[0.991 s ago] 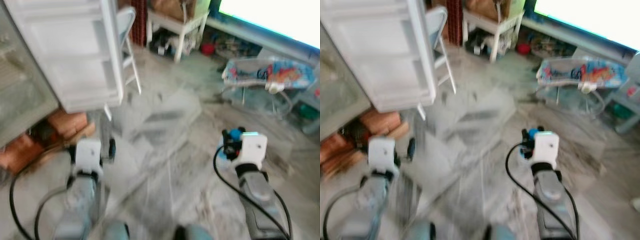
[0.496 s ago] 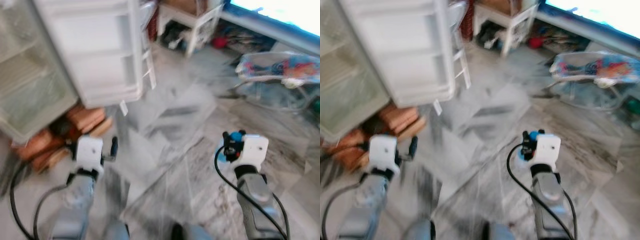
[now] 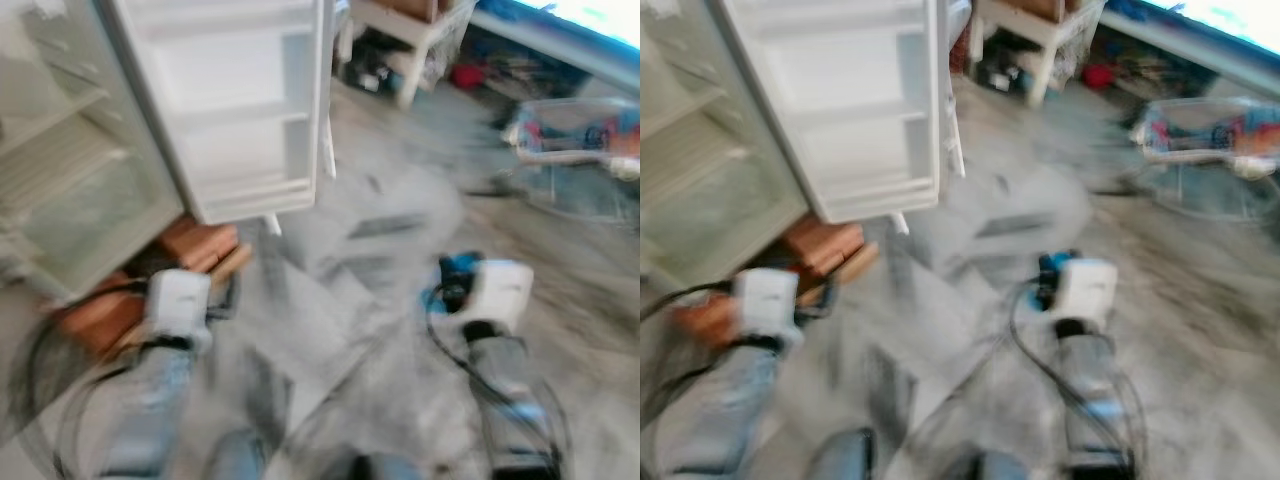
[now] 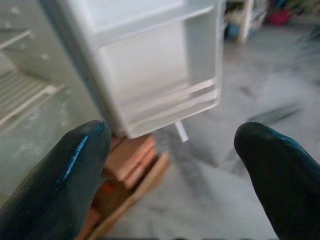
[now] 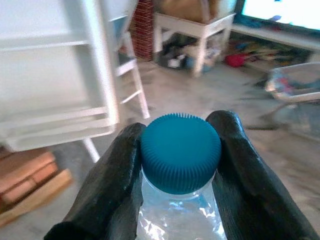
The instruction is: Restocking fridge
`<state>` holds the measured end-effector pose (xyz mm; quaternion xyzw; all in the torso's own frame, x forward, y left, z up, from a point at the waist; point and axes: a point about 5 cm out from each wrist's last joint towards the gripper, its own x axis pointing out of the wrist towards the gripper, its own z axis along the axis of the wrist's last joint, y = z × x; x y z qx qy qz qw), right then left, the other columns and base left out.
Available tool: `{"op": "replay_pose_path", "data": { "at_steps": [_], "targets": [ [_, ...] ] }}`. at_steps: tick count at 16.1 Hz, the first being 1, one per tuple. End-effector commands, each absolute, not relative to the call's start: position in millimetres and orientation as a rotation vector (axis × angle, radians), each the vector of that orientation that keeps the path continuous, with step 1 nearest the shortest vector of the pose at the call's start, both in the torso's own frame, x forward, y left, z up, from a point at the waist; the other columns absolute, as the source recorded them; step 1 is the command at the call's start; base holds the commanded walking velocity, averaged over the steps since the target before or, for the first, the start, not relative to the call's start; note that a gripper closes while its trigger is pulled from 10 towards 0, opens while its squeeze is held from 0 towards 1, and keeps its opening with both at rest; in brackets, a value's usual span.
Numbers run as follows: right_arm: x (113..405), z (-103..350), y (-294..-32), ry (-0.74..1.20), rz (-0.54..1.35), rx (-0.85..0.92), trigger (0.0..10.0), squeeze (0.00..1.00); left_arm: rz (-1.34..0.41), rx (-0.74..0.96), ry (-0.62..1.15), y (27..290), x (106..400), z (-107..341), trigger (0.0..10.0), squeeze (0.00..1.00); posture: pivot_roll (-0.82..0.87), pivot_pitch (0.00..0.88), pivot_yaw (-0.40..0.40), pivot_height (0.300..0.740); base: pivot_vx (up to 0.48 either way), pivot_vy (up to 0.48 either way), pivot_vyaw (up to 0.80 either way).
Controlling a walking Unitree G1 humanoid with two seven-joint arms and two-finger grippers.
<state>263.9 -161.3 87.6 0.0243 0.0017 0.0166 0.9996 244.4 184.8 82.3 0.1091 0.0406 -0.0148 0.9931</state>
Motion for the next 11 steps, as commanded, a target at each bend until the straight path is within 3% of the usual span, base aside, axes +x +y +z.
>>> {"op": "replay_pose_path", "data": {
  "at_steps": [1, 2, 11],
  "targets": [
    [260, 91, -175, -0.007, 0.006, 0.023, 10.0, 0.0, -0.043, 0.204, 0.075, 176, 246, 83, 10.0, 0.0, 0.09, 0.177, -0.067, 0.74, 0.292, 0.382, -0.8],
    [260, 91, -176, -0.006, 0.015, 0.02, 10.0, 0.0, -0.045, 0.208, 0.073, 173, 245, 83, 10.0, 0.0, 0.09, 0.18, -0.077, 0.74, 0.289, 0.382, -0.62],
    [270, 97, -176, -0.022, 0.045, -0.003, 10.0, 0.0, -0.031, 0.191, 0.092, 170, 240, 78, 10.0, 0.0, 0.1, 0.179, -0.108, 0.74, 0.292, 0.38, 0.0]
  ]
}}
